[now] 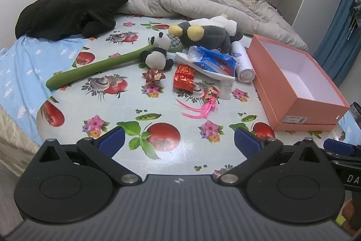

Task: Organize soft objects
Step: 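Move both tools toward the pile of items beside the pink box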

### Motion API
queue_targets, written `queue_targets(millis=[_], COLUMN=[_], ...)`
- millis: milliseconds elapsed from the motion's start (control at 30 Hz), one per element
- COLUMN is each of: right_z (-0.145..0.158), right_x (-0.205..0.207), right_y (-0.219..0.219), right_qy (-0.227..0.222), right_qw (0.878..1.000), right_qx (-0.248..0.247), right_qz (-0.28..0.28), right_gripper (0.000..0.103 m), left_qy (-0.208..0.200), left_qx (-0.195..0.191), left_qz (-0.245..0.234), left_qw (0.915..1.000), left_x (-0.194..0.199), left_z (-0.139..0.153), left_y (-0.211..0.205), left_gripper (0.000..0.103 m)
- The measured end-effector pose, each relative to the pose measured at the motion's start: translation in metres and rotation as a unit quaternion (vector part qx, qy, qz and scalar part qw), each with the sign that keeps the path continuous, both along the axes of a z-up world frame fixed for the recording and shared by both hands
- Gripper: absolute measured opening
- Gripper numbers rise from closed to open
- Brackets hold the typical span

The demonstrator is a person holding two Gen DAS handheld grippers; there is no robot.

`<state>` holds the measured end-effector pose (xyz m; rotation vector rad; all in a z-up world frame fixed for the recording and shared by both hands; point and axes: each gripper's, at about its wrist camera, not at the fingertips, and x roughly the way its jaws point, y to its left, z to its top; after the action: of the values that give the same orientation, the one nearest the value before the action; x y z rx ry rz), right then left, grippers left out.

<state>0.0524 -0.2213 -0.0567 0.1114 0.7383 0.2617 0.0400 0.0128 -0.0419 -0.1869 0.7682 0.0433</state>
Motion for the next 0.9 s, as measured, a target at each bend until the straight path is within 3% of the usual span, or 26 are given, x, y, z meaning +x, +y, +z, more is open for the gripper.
queue_targets(millis=[233,900], right_z=[-0.004,-0.009], right_x=[0.008,0.011], right_y=[-0.004,0.000], right_qy=[0.006,0.006], right_qw=[1.000,1.000], right_qx=[0.001,0.018], right_qz=[-0.011,0.001], right_gripper=[0.103,0.103], left_qy=[0.000,0.008], left_qx=[-0.019,-0.017], left_qz=[0.001,-0.001], left_qw=[0.9998,0.9998], left_x=[0.014,0.018], left_z=[-0.002,-0.013], left_y=[0.004,0.016], left_gripper=[0.103,0.103])
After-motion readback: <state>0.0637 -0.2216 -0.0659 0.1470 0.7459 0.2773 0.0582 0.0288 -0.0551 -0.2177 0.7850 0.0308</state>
